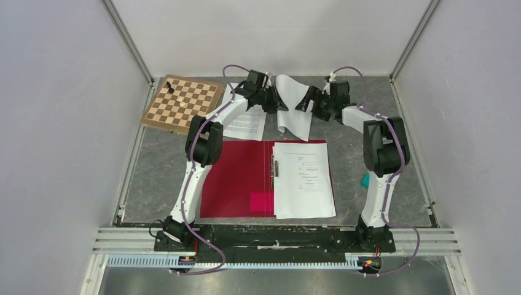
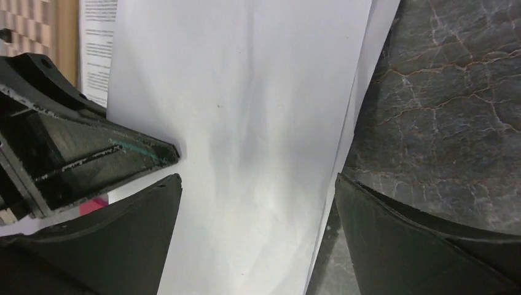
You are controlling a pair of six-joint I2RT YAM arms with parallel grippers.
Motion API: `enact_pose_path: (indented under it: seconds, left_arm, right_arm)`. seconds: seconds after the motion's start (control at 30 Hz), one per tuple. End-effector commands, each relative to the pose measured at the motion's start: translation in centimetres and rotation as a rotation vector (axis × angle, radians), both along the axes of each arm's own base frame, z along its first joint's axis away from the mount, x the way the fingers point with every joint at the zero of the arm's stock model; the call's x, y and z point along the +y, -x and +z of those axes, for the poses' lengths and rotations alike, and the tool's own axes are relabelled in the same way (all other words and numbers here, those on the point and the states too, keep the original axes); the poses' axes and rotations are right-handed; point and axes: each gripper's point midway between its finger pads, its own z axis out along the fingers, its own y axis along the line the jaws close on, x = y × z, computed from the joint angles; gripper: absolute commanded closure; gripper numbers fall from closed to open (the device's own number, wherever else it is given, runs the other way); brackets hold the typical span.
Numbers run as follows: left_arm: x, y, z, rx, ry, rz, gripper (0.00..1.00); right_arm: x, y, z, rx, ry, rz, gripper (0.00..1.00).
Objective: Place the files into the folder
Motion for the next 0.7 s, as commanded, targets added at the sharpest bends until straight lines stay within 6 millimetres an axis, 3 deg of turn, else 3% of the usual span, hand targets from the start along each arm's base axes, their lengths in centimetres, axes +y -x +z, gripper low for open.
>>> enact_pose_path:
  seconds: [0.0, 0.33, 0.67]
  left_arm:
    - [-0.9, -0.2, 10.8, -0.132, 0.193, -0.028, 0.74]
    - [-0.5, 3.4, 18.4, -0.193, 0.348, -0.068, 0.79]
    - [0.3, 8.1, 25.0, -0.22, 0.543, -0.104, 0.8]
  right_arm:
    - [-0.2, 0.2, 7.5, -0.135, -0.057, 0.02, 0.02]
    - [-2.7, 3.8, 14.0, -0.253, -0.181, 0.021, 0.02]
    - [-1.3, 9.5, 20.3, -0.409, -0.499, 0.094, 0.02]
